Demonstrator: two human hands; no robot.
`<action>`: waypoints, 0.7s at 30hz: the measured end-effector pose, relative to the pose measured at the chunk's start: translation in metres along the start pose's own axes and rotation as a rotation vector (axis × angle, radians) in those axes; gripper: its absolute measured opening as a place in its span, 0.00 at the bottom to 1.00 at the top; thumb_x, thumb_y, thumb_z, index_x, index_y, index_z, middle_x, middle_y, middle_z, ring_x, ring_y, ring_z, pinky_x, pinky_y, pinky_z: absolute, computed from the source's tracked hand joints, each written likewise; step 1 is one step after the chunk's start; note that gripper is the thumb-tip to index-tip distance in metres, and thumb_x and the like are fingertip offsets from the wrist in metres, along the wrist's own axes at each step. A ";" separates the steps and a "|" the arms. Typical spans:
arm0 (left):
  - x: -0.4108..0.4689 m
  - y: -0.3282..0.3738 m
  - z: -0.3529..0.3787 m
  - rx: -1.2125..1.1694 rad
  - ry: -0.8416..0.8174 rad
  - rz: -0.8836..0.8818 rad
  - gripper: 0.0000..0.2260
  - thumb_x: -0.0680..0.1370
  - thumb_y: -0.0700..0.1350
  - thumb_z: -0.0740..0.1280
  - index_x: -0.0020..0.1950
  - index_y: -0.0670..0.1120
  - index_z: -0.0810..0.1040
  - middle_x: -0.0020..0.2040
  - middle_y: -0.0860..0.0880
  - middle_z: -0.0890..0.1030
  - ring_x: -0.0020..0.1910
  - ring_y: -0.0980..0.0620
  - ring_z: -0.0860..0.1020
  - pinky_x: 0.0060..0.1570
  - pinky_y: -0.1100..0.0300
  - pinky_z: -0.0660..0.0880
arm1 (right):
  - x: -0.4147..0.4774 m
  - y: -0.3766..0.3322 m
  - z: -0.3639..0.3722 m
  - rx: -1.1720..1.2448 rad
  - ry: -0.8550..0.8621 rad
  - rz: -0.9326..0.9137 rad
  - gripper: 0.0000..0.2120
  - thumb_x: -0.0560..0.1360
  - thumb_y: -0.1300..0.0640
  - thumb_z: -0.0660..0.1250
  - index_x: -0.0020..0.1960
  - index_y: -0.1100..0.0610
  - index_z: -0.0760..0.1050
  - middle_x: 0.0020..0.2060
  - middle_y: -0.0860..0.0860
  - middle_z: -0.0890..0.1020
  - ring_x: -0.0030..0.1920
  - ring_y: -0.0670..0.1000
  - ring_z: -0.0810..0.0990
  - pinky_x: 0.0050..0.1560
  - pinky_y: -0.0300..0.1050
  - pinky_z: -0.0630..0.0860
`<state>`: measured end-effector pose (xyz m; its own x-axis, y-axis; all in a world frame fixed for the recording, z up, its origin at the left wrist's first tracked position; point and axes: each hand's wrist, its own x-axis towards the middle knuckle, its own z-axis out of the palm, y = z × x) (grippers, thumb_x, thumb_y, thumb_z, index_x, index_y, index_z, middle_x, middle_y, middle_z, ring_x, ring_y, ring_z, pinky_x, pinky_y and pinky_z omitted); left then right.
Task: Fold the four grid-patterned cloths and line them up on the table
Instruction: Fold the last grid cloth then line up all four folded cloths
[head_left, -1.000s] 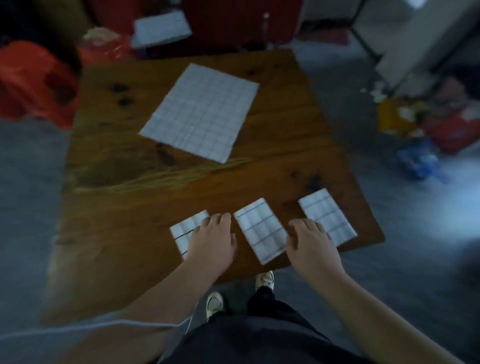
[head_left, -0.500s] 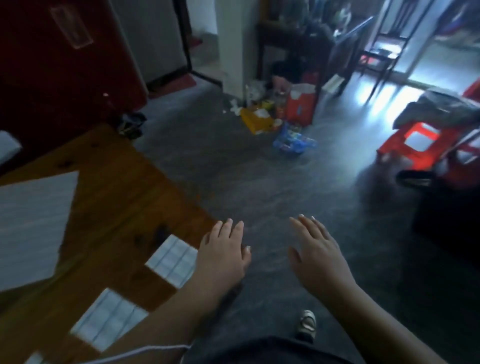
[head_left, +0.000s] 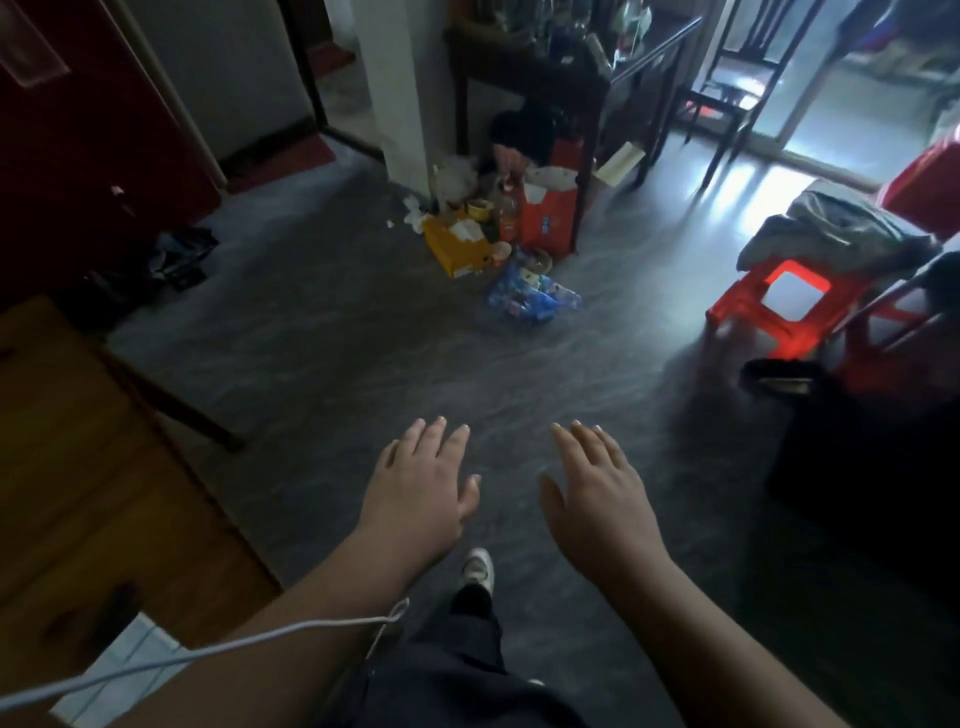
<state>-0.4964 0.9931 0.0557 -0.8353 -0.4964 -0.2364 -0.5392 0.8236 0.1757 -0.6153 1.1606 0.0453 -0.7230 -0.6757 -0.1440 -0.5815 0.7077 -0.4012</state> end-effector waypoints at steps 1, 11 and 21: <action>0.018 -0.003 -0.004 -0.006 0.008 -0.006 0.29 0.83 0.60 0.54 0.83 0.52 0.53 0.83 0.48 0.55 0.81 0.48 0.51 0.78 0.51 0.53 | 0.018 0.000 -0.004 0.001 0.001 -0.005 0.31 0.82 0.42 0.57 0.81 0.49 0.55 0.81 0.51 0.58 0.81 0.53 0.52 0.79 0.51 0.53; 0.249 -0.094 -0.071 -0.151 0.030 -0.118 0.30 0.83 0.60 0.54 0.83 0.52 0.52 0.83 0.49 0.55 0.81 0.48 0.52 0.75 0.49 0.58 | 0.279 -0.067 -0.034 -0.097 -0.047 -0.098 0.32 0.81 0.43 0.59 0.81 0.46 0.52 0.81 0.50 0.56 0.81 0.53 0.49 0.79 0.54 0.54; 0.403 -0.245 -0.160 -0.150 0.102 -0.316 0.30 0.83 0.62 0.53 0.83 0.53 0.52 0.83 0.49 0.54 0.81 0.47 0.53 0.77 0.49 0.56 | 0.520 -0.212 -0.036 -0.144 -0.156 -0.331 0.33 0.82 0.40 0.56 0.82 0.44 0.47 0.82 0.47 0.50 0.81 0.51 0.45 0.79 0.54 0.50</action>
<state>-0.7179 0.5480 0.0701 -0.6271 -0.7513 -0.2058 -0.7760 0.5794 0.2493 -0.8811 0.6671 0.0881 -0.4285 -0.8876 -0.1688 -0.8281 0.4606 -0.3197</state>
